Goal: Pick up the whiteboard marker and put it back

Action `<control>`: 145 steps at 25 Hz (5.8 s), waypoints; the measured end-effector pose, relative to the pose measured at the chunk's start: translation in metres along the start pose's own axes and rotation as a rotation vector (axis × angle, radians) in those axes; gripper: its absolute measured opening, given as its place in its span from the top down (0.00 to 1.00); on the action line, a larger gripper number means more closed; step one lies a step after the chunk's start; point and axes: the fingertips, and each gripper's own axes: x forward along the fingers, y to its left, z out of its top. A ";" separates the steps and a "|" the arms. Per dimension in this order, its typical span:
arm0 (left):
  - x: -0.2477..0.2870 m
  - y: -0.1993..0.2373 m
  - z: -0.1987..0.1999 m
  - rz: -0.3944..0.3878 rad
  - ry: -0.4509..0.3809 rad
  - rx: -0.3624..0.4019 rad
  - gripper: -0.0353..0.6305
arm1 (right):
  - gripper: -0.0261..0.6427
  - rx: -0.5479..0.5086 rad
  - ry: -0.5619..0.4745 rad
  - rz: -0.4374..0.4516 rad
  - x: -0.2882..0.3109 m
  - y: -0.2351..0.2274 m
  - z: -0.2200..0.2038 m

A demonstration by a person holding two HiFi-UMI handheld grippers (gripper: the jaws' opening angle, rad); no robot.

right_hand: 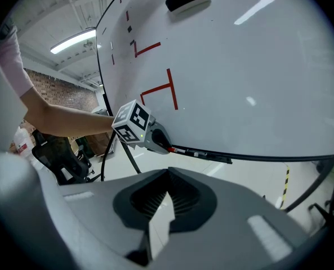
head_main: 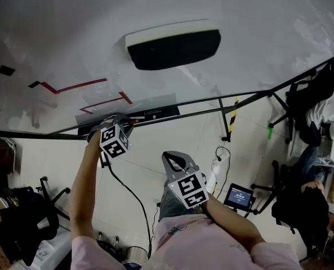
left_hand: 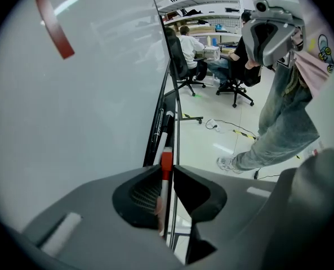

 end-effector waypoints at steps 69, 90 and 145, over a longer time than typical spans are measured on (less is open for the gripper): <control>-0.343 -0.476 0.369 0.694 -1.149 -0.690 0.85 | 0.96 0.043 -0.672 -0.260 -0.561 -0.007 -0.131; -0.493 -0.601 0.326 0.897 -1.402 -0.896 0.85 | 0.96 -0.065 -0.802 -0.136 -0.634 0.133 -0.122; -0.487 -0.628 0.305 0.908 -1.468 -0.967 0.85 | 0.96 -0.155 -0.784 -0.078 -0.631 0.166 -0.138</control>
